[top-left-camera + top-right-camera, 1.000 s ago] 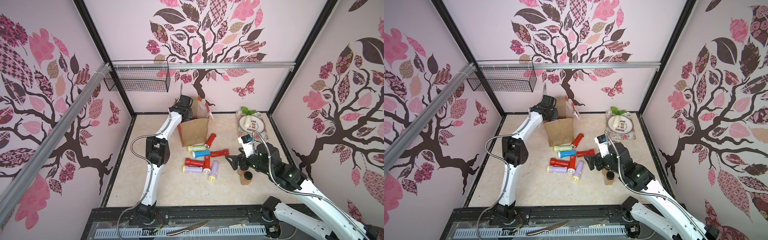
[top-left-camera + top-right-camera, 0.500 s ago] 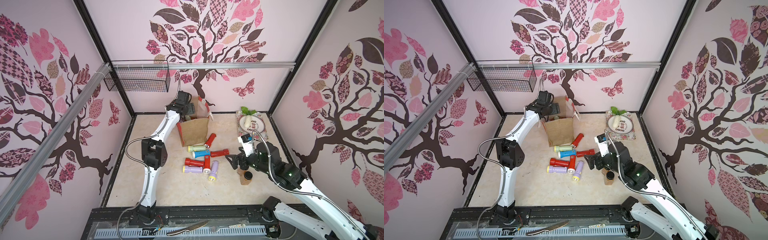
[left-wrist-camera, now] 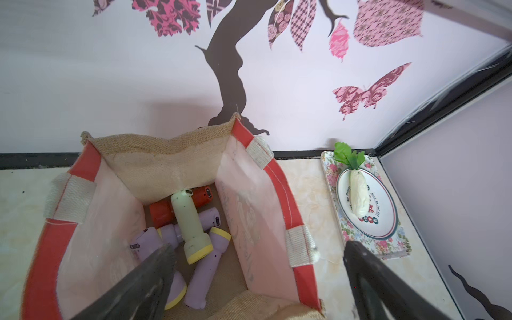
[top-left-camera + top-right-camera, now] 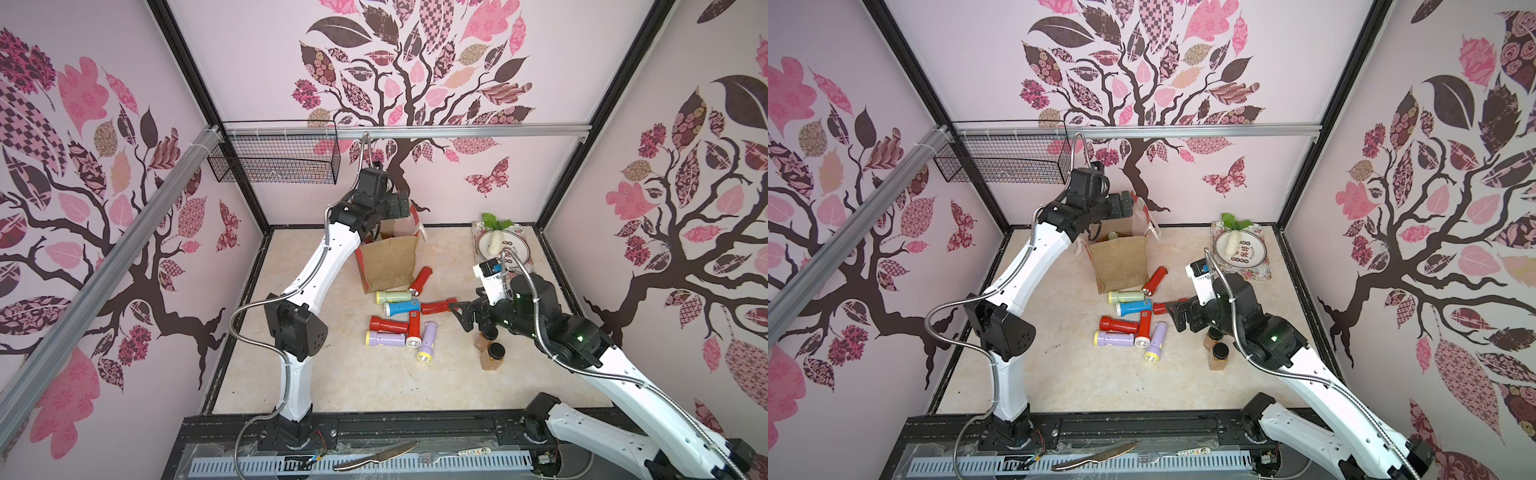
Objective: Put the flashlights into the tote bags
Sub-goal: Place the flashlight in the canvas bag, then pick up the flashlight from the center of the board.
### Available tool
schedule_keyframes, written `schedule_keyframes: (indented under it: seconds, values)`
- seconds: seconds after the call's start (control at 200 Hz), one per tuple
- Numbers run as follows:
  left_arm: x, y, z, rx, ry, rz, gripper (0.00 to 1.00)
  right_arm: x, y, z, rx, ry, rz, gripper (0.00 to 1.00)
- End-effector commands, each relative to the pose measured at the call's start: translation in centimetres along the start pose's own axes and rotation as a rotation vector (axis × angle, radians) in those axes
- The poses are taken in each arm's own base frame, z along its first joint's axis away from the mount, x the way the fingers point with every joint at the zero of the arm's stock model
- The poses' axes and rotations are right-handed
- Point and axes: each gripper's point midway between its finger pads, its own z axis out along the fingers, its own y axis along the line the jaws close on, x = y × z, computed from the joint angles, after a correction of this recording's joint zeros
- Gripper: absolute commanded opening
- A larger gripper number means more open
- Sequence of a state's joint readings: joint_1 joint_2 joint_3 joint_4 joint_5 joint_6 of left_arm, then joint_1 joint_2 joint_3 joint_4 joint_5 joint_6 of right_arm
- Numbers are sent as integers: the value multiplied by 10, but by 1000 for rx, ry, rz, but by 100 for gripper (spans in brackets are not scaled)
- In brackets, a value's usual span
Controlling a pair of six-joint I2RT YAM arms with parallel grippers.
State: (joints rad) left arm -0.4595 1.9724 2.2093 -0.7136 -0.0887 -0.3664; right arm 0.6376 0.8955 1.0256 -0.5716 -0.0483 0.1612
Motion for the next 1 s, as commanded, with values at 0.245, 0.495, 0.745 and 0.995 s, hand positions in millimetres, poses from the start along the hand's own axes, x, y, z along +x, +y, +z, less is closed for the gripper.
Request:
schedule_keyframes:
  seconds: [0.245, 0.495, 0.745, 0.995]
  values:
    - [3, -3, -52, 67, -36, 3, 98, 26, 3, 21, -6, 224, 70, 100]
    - [26, 7, -68, 58, -14, 28, 98, 40, 5, 46, -15, 332, 107, 100]
    - [39, 15, -82, 53, -21, 11, 98, 62, 6, 65, -25, 427, 128, 100]
    - [50, 18, -95, 67, -19, -1, 98, 73, 5, 83, -31, 466, 142, 98]
